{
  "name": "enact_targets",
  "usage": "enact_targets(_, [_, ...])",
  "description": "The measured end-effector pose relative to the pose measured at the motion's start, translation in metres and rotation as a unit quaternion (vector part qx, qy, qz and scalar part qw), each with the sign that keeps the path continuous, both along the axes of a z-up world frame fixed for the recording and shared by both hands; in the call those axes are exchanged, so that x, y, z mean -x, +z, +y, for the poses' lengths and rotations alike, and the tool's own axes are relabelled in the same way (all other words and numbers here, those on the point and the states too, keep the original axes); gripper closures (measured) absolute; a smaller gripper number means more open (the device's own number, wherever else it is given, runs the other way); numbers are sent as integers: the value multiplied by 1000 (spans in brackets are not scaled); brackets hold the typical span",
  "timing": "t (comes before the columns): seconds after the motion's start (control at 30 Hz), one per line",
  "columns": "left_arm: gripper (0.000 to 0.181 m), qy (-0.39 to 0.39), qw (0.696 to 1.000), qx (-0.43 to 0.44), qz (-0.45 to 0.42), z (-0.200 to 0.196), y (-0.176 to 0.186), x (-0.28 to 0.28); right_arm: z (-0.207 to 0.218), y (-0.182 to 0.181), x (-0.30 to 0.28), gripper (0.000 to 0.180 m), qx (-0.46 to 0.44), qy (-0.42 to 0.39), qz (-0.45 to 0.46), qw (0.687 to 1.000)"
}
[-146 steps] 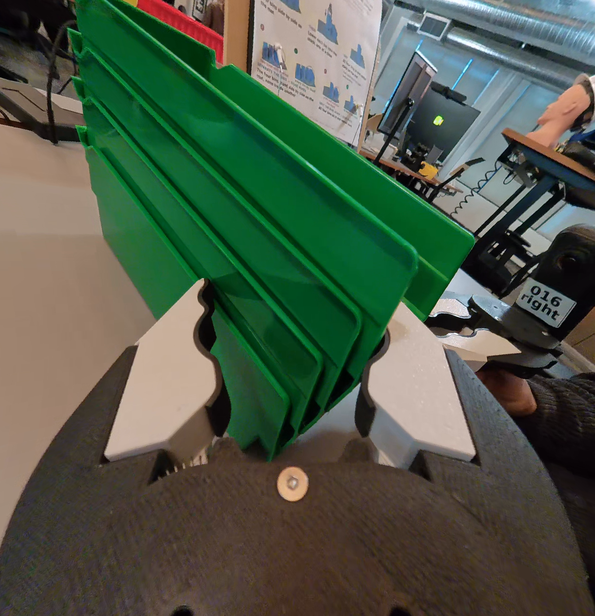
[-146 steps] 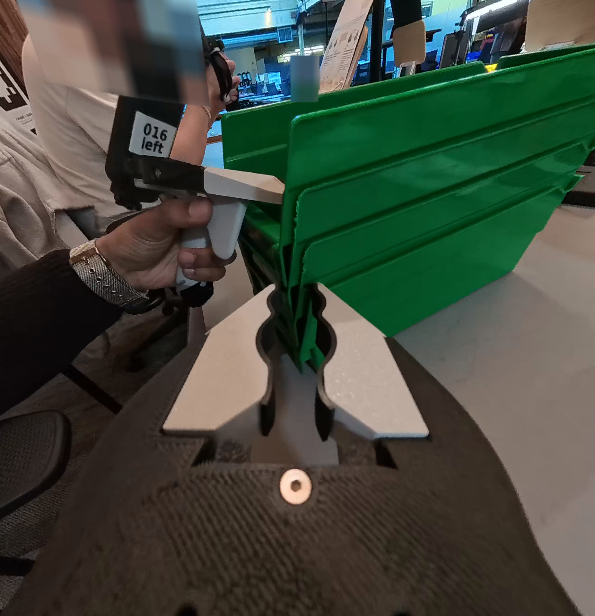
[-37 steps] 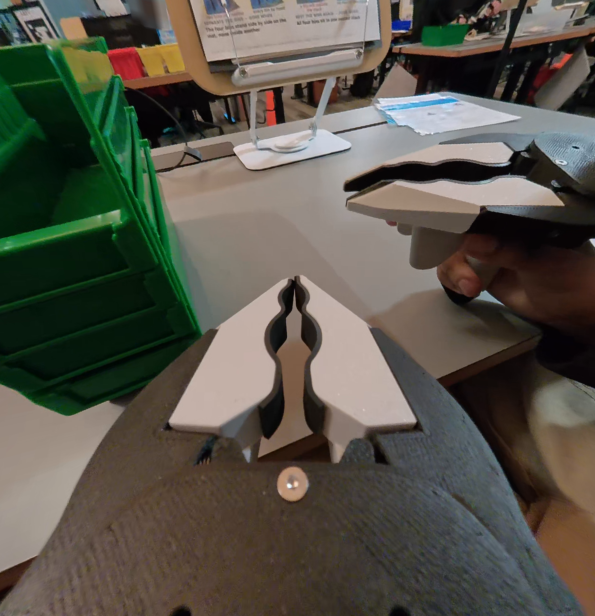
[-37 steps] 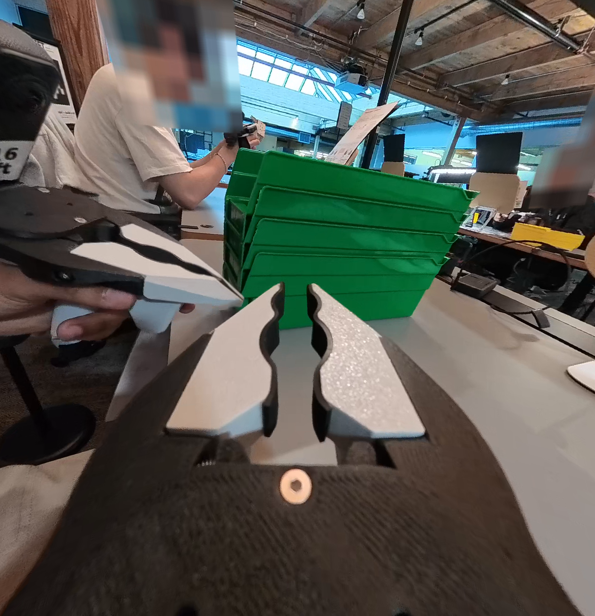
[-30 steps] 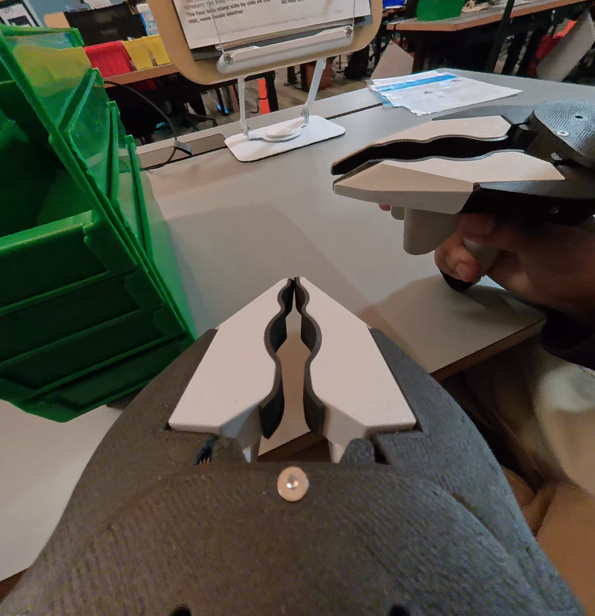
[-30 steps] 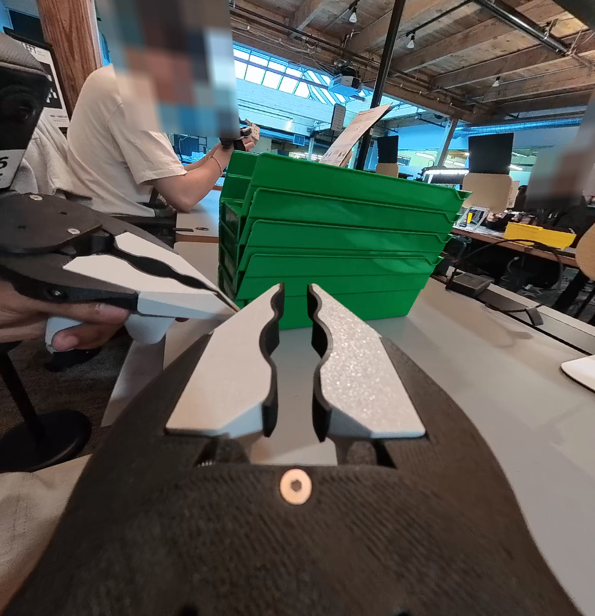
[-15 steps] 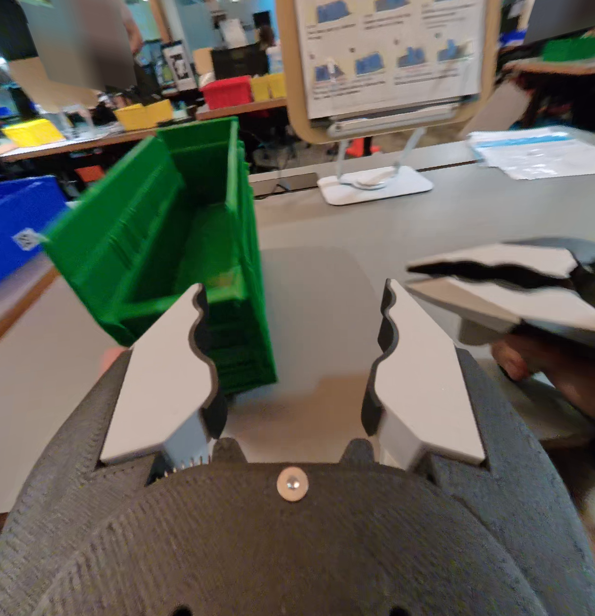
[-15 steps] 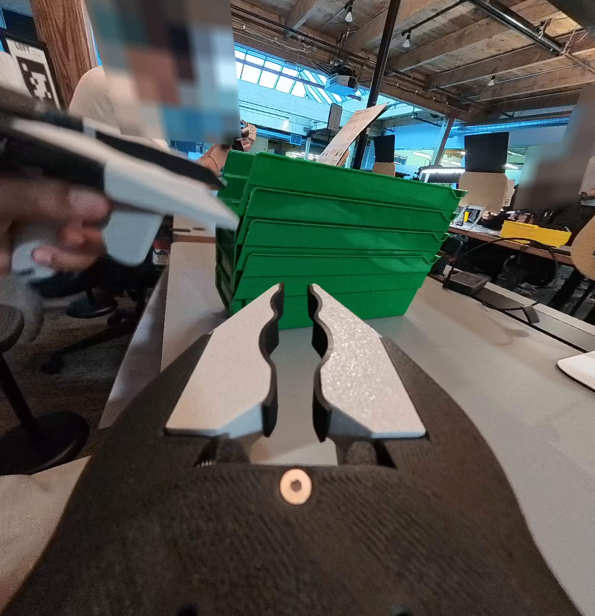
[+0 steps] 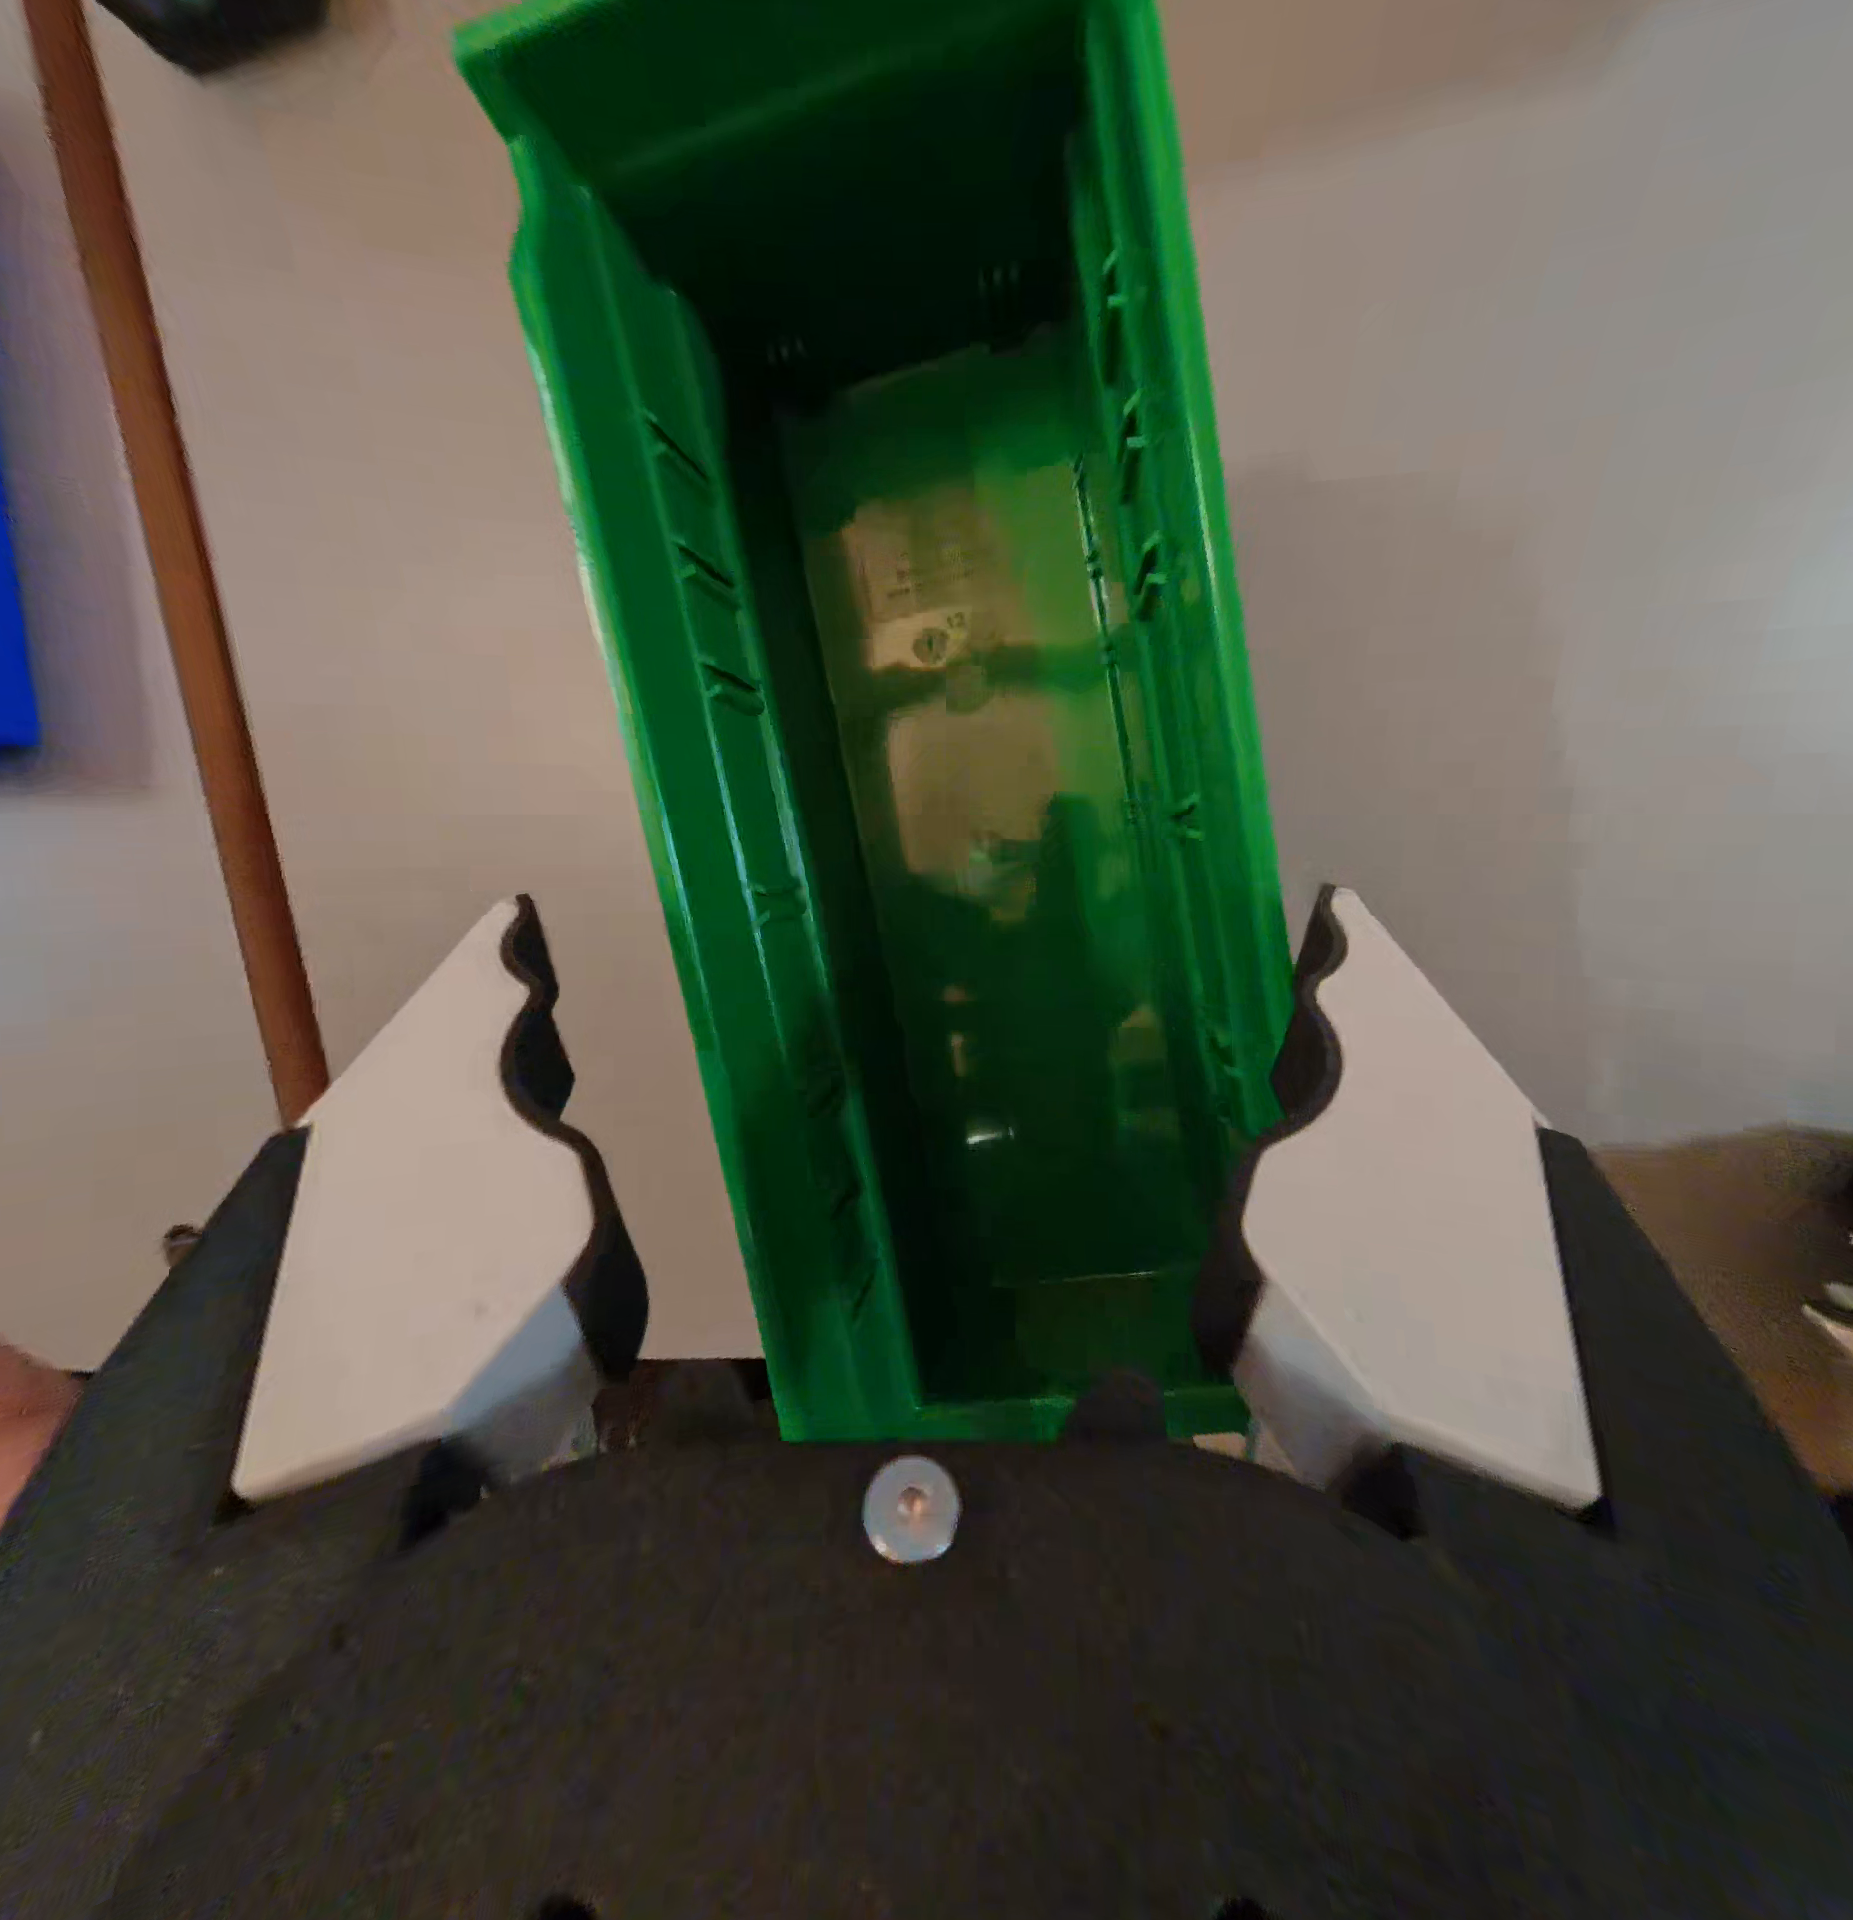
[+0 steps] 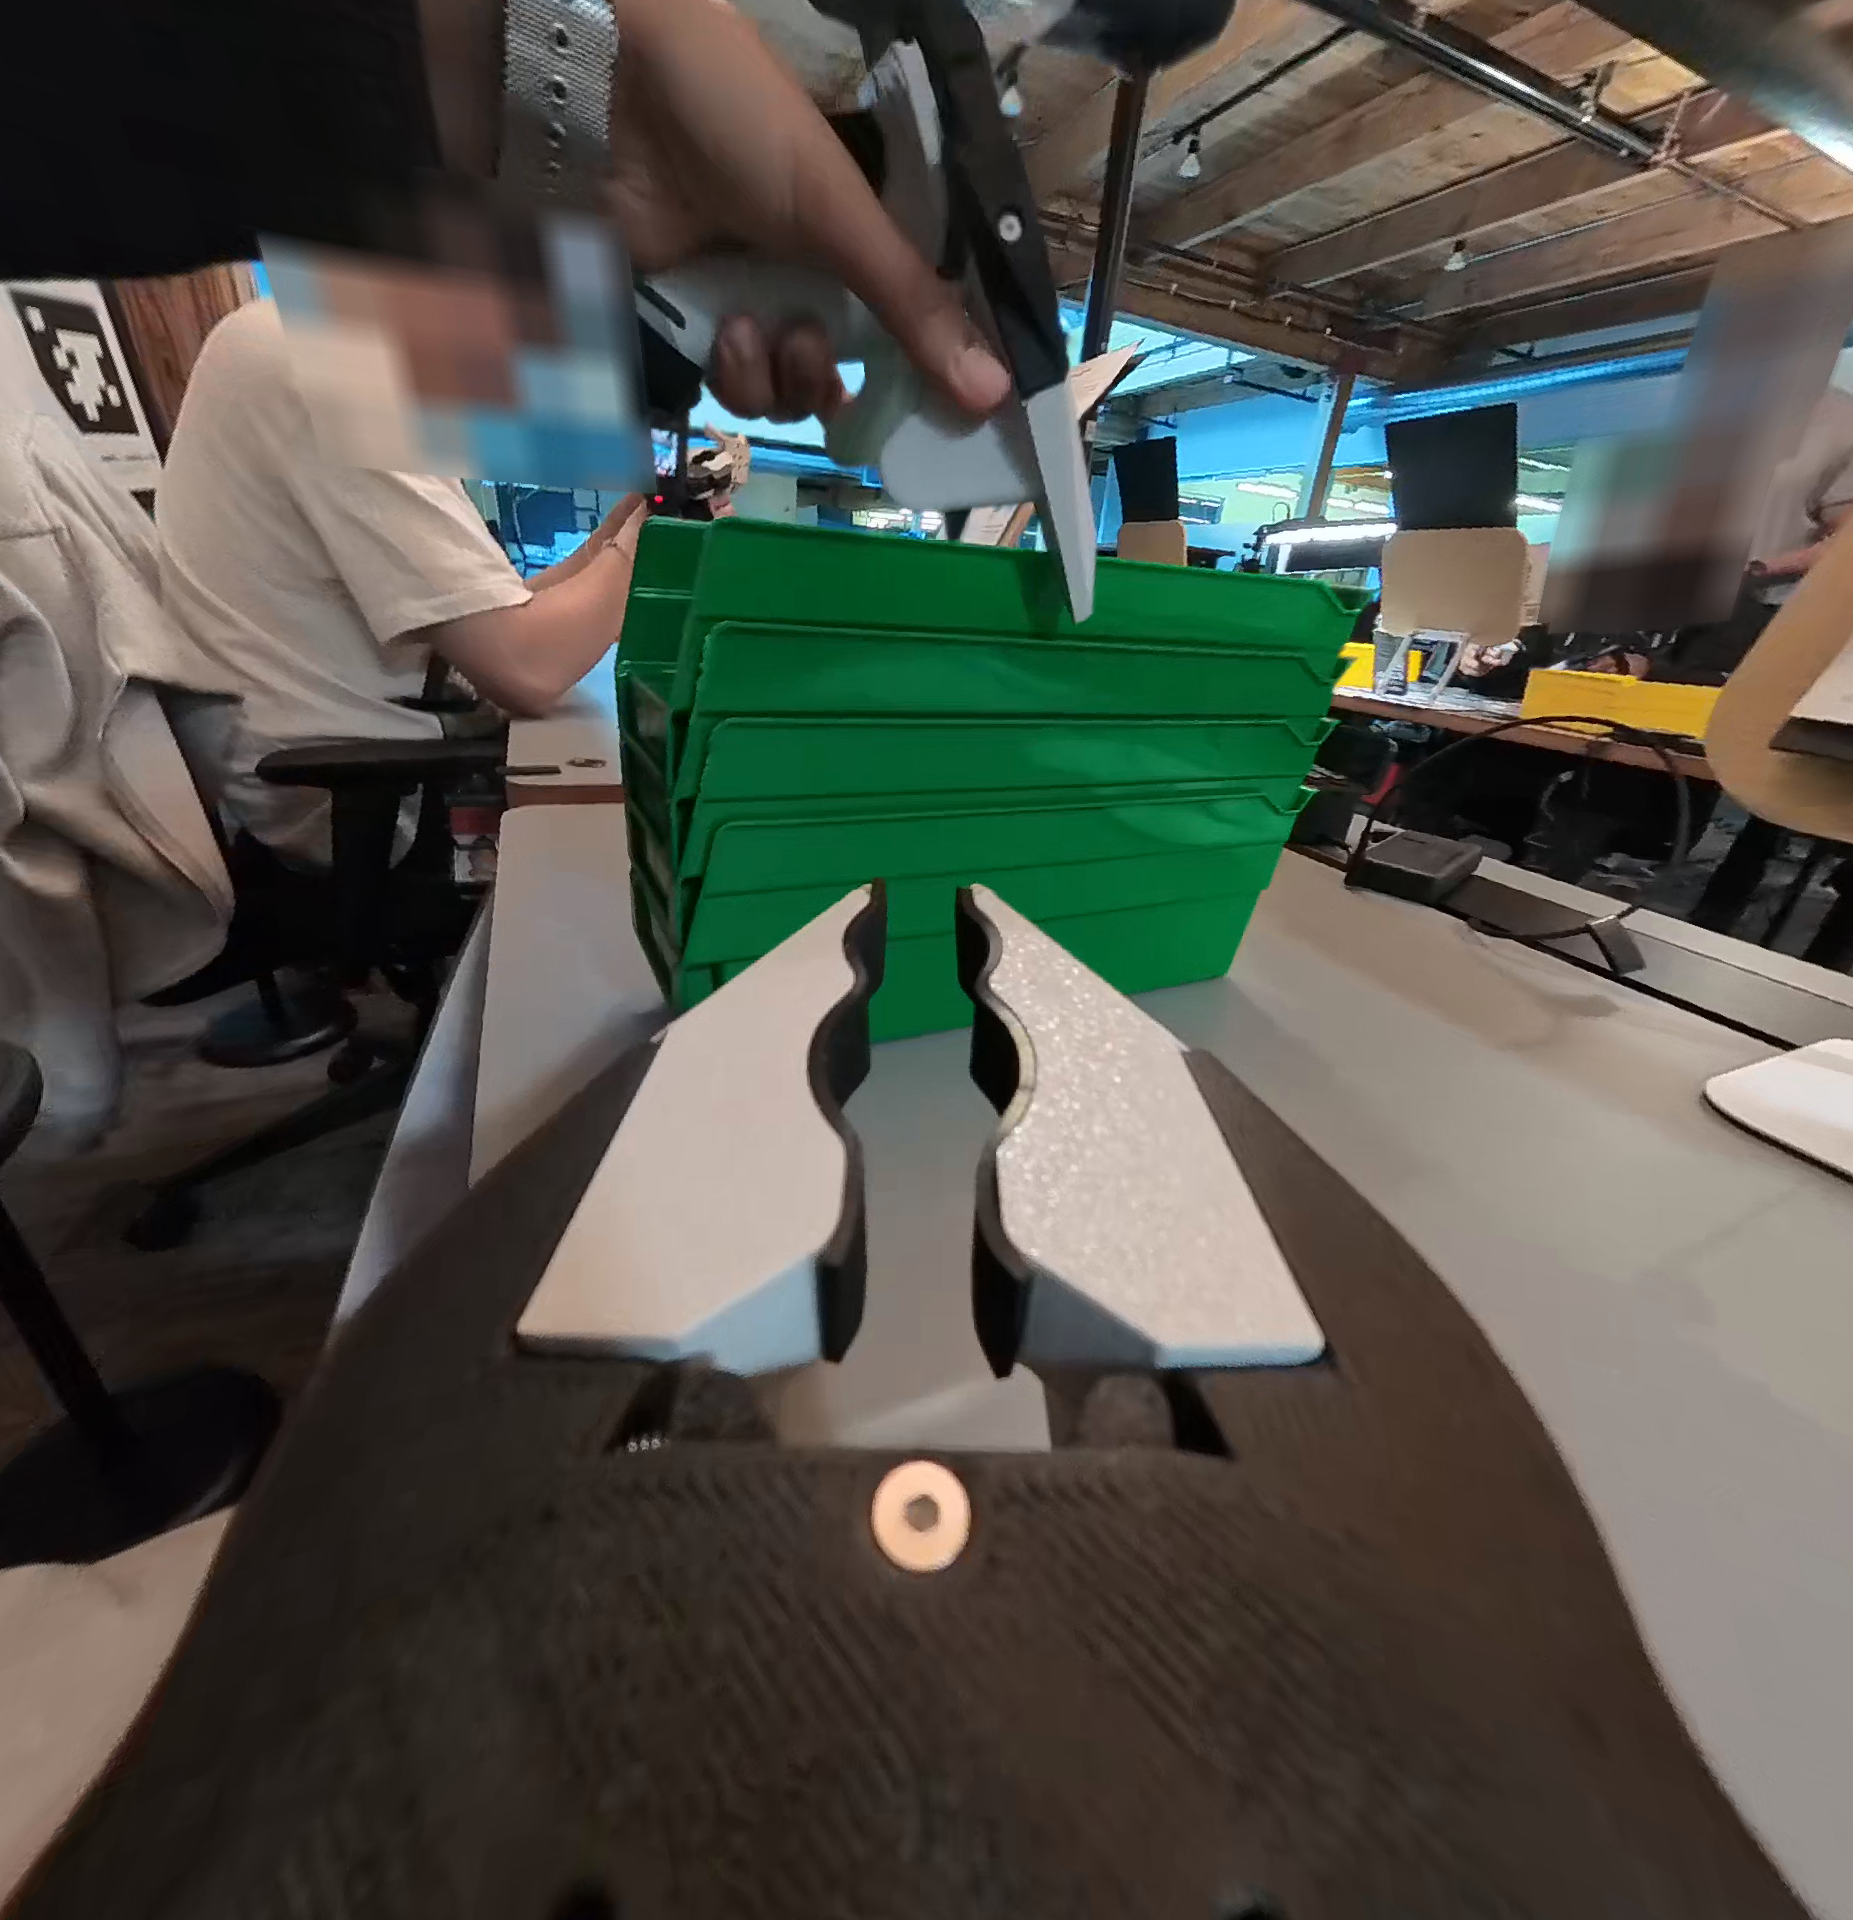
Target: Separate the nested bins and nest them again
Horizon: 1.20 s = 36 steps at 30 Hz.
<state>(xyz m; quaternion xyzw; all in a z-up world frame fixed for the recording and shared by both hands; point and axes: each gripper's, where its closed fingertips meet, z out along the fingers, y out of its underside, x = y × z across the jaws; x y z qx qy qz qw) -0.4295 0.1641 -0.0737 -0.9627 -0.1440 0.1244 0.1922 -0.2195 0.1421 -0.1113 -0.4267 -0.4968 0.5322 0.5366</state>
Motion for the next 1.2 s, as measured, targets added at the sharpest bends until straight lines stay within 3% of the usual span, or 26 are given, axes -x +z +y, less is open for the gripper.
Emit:
enact_targets(0.07, [64, -20, 999, 8, -26, 6, -1, -8, 3, 1, -1, 168, 10, 0, 3, 1000])
enact_targets(0.37, [91, -2, 1000, 21, -9, 6, 3, 1, 16, 5, -3, 168, 55, -5, 16, 998])
enact_targets(0.77, [92, -25, 998, 64, -11, -11, 13, 0, 17, 5, -2, 168, 55, -4, 15, 998])
enact_targets(1.2, [89, -36, 999, 22, 30, -21, 103, -7, 16, 5, -1, 168, 48, -5, 12, 999])
